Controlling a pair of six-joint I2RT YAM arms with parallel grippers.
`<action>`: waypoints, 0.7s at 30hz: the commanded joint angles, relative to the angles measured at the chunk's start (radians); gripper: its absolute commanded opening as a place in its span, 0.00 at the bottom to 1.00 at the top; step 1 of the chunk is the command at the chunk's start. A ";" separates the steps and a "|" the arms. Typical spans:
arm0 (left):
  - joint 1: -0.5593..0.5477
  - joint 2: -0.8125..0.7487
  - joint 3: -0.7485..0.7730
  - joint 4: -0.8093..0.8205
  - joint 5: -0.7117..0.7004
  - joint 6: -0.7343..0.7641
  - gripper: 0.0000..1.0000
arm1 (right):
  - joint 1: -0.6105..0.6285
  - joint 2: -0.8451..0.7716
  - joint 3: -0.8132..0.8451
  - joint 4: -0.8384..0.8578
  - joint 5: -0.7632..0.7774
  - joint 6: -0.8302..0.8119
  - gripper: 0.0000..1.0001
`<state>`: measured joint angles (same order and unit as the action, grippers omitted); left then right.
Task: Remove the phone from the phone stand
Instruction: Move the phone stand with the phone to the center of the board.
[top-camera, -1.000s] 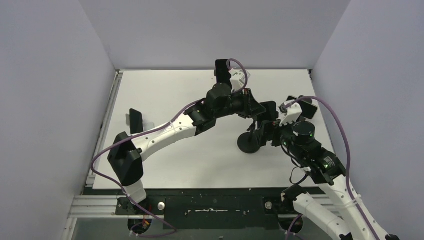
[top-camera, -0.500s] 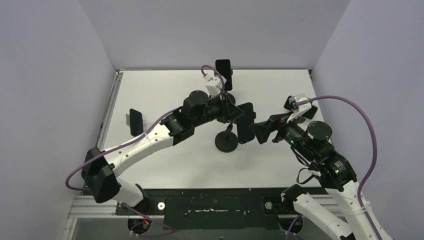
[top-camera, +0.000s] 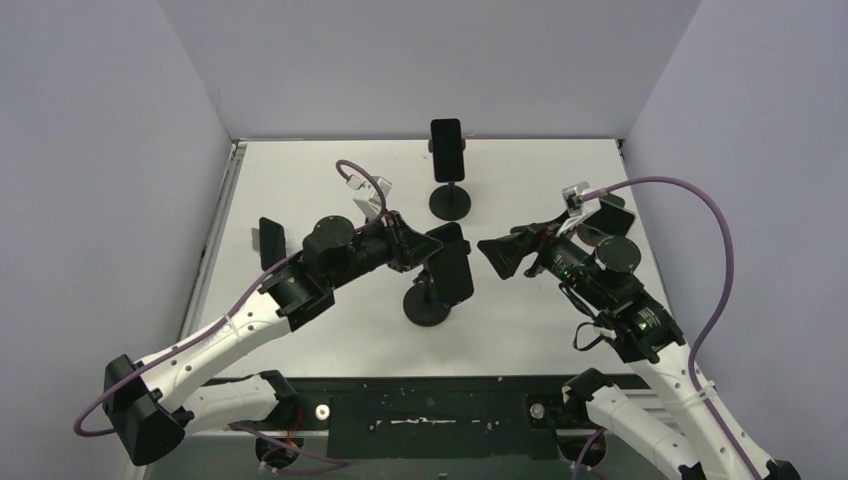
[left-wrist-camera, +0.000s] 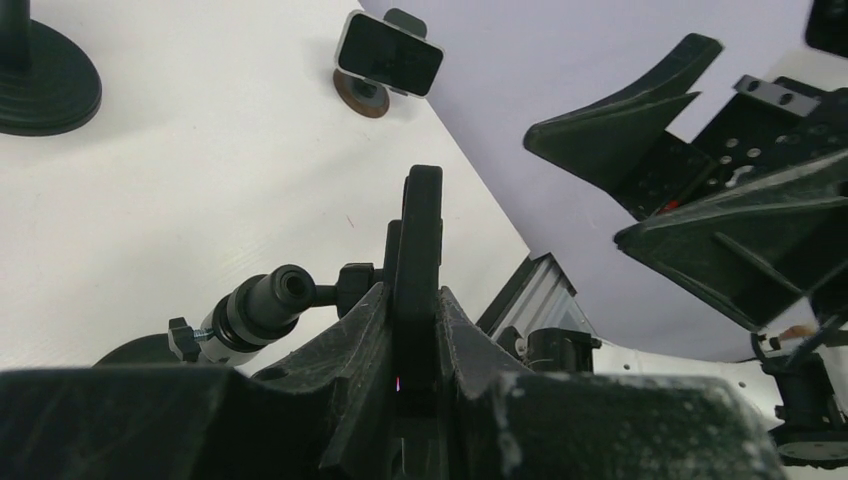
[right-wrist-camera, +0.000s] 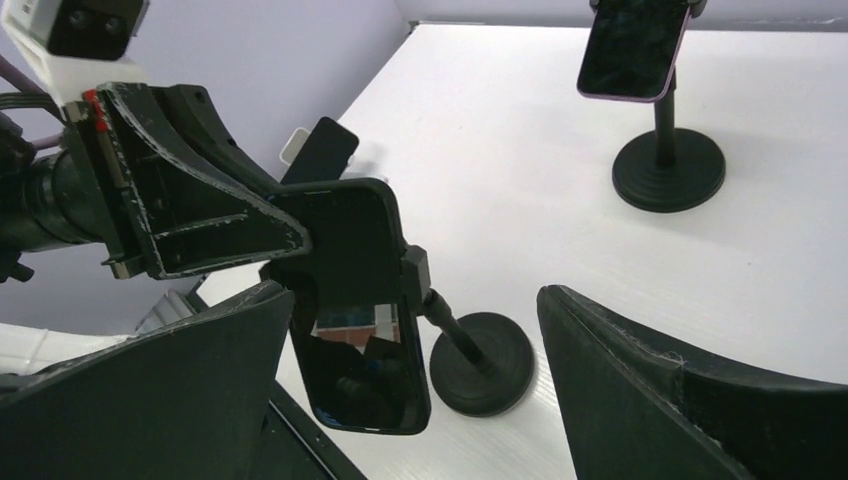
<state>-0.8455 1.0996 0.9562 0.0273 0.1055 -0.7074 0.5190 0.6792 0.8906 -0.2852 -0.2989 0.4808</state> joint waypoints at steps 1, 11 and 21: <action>0.034 -0.088 -0.054 0.159 0.016 -0.048 0.00 | 0.007 0.012 -0.026 0.078 -0.058 0.011 1.00; 0.051 -0.108 -0.156 0.267 0.083 -0.143 0.00 | 0.007 0.027 -0.087 0.055 -0.106 -0.033 1.00; 0.050 -0.073 -0.219 0.320 0.116 -0.297 0.00 | 0.006 -0.018 -0.122 0.033 -0.229 -0.036 1.00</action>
<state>-0.8032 1.0130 0.7502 0.2657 0.2008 -0.8940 0.5190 0.6899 0.7826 -0.2691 -0.4549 0.4561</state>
